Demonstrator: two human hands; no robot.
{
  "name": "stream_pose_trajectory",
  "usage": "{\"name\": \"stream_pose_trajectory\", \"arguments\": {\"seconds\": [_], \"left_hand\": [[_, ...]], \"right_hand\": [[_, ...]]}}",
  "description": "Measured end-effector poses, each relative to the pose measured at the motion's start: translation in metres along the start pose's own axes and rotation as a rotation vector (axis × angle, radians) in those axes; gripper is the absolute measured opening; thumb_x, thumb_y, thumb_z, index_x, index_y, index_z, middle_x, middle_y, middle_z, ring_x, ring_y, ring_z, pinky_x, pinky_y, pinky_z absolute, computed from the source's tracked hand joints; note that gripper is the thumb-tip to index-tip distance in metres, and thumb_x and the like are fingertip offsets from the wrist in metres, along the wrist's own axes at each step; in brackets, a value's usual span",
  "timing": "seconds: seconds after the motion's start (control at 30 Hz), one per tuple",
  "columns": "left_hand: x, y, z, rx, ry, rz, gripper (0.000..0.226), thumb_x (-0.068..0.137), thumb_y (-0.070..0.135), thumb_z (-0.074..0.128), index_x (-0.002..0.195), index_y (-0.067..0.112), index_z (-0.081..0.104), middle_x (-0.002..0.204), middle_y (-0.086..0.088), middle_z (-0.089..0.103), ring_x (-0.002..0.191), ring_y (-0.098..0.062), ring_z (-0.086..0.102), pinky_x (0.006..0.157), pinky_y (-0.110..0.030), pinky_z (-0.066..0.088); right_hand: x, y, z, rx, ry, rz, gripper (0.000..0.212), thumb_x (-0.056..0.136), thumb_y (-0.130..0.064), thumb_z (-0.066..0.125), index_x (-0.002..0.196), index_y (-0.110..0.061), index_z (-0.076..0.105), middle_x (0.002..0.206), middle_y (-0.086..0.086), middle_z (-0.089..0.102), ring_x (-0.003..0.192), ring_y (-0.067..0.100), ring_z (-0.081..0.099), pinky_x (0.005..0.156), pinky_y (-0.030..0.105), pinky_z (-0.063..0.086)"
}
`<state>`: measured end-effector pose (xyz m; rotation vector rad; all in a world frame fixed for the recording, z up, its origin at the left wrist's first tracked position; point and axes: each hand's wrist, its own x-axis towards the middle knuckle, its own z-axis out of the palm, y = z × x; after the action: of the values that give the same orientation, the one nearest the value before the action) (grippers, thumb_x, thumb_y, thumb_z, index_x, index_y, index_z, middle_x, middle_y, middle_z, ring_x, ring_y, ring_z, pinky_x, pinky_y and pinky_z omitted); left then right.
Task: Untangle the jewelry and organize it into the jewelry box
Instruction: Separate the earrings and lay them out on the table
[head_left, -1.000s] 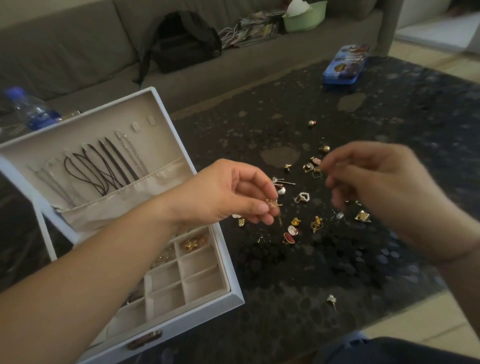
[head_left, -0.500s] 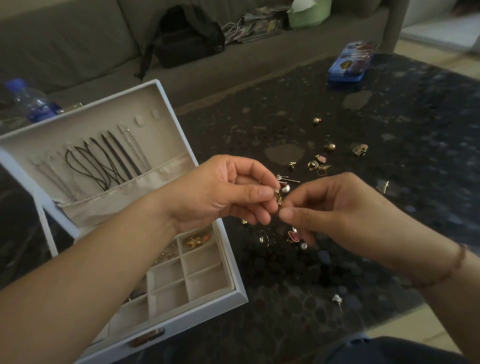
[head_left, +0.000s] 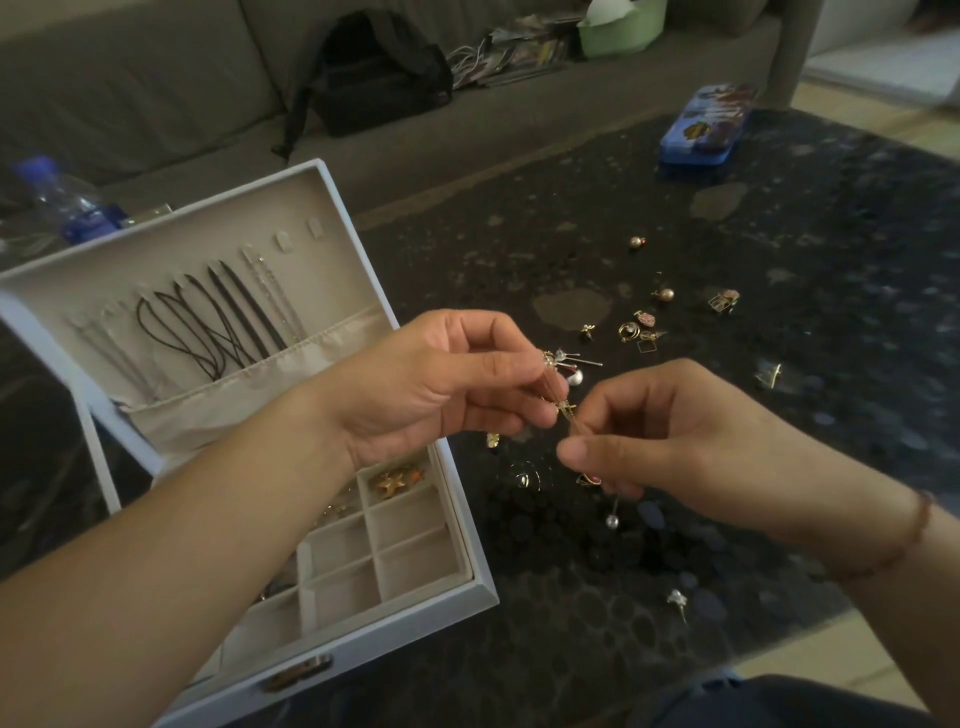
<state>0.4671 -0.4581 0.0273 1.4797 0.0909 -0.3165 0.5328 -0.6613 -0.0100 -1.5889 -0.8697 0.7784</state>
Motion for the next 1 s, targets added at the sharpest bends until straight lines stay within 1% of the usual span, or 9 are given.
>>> {"name": "stream_pose_trajectory", "arguments": {"seconds": [0.1, 0.2, 0.4, 0.5, 0.63, 0.73, 0.8, 0.9, 1.0], "left_hand": [[0.000, 0.000, 0.002, 0.043, -0.005, 0.038, 0.004, 0.073, 0.010, 0.071, 0.076, 0.010, 0.073, 0.088, -0.012, 0.073, 0.076, -0.019, 0.072, 0.071, -0.028, 0.060], [-0.002, 0.000, 0.003, 0.108, -0.012, 0.064, 0.006, 0.070, 0.009, 0.073, 0.075, 0.009, 0.075, 0.087, -0.012, 0.072, 0.078, -0.020, 0.070, 0.075, -0.030, 0.058], [-0.003, 0.001, 0.008, 0.168, 0.017, 0.093, 0.007, 0.067, 0.009, 0.074, 0.073, 0.012, 0.076, 0.082, -0.008, 0.071, 0.076, -0.019, 0.065, 0.073, -0.028, 0.056], [-0.004, 0.002, 0.010, 0.158, 0.028, 0.090, 0.005, 0.066, 0.014, 0.077, 0.071, 0.014, 0.076, 0.081, -0.005, 0.070, 0.074, -0.015, 0.063, 0.069, -0.025, 0.054], [-0.002, 0.001, 0.010, 0.104, 0.083, 0.070, 0.010, 0.078, 0.007, 0.074, 0.071, 0.014, 0.073, 0.081, -0.008, 0.066, 0.069, -0.013, 0.061, 0.067, -0.023, 0.054], [0.000, 0.002, 0.009, 0.021, 0.118, 0.043, 0.008, 0.078, 0.013, 0.069, 0.071, 0.015, 0.072, 0.088, -0.009, 0.071, 0.074, -0.015, 0.066, 0.069, -0.025, 0.057], [0.000, 0.002, 0.008, -0.050, 0.132, 0.020, 0.005, 0.078, 0.015, 0.070, 0.074, 0.014, 0.070, 0.094, -0.012, 0.074, 0.079, -0.018, 0.071, 0.072, -0.027, 0.059], [0.000, 0.002, 0.005, -0.157, 0.140, -0.005, 0.005, 0.081, 0.017, 0.070, 0.078, 0.013, 0.068, 0.101, -0.017, 0.075, 0.084, -0.022, 0.074, 0.075, -0.030, 0.059], [0.000, 0.003, 0.006, -0.226, 0.172, -0.030, 0.008, 0.082, 0.015, 0.065, 0.075, 0.014, 0.068, 0.101, -0.018, 0.075, 0.083, -0.023, 0.075, 0.072, -0.030, 0.060]], "right_hand": [[-0.001, 0.000, 0.002, -0.070, 0.051, -0.019, 0.040, 0.067, -0.060, 0.070, 0.079, -0.022, 0.073, 0.068, 0.016, 0.064, 0.058, 0.022, 0.054, 0.060, 0.039, 0.045], [-0.003, 0.000, 0.004, -0.207, 0.158, -0.080, 0.040, 0.064, -0.064, 0.068, 0.085, -0.031, 0.074, 0.072, 0.007, 0.070, 0.064, 0.028, 0.064, 0.062, 0.043, 0.054], [-0.003, 0.002, 0.002, -0.094, 0.293, -0.222, 0.029, 0.063, -0.050, 0.078, 0.084, -0.031, 0.075, 0.071, 0.004, 0.070, 0.059, 0.025, 0.065, 0.054, 0.031, 0.053], [-0.003, 0.001, 0.003, -0.113, 0.288, -0.227, 0.022, 0.066, -0.046, 0.077, 0.081, -0.030, 0.077, 0.073, 0.001, 0.070, 0.061, 0.023, 0.064, 0.056, 0.029, 0.052], [-0.001, 0.005, 0.003, -0.073, 0.166, -0.158, 0.022, 0.077, -0.046, 0.078, 0.086, -0.026, 0.077, 0.074, 0.013, 0.070, 0.062, 0.035, 0.058, 0.059, 0.048, 0.050], [0.000, 0.004, 0.002, 0.070, 0.057, -0.089, 0.021, 0.078, -0.036, 0.069, 0.084, -0.018, 0.078, 0.065, 0.005, 0.065, 0.057, 0.020, 0.054, 0.055, 0.028, 0.049], [0.000, 0.003, 0.003, 0.229, 0.032, -0.054, 0.037, 0.080, -0.046, 0.065, 0.083, -0.012, 0.077, 0.064, 0.003, 0.062, 0.058, 0.016, 0.055, 0.058, 0.022, 0.048], [0.003, 0.004, 0.003, 0.365, -0.018, -0.023, 0.071, 0.080, -0.075, 0.047, 0.086, -0.011, 0.077, 0.069, 0.005, 0.062, 0.061, 0.021, 0.055, 0.064, 0.030, 0.052], [0.007, 0.006, 0.000, 0.409, -0.057, 0.031, 0.080, 0.075, -0.076, 0.033, 0.086, -0.011, 0.078, 0.071, 0.009, 0.063, 0.065, 0.025, 0.055, 0.068, 0.035, 0.052]]}}
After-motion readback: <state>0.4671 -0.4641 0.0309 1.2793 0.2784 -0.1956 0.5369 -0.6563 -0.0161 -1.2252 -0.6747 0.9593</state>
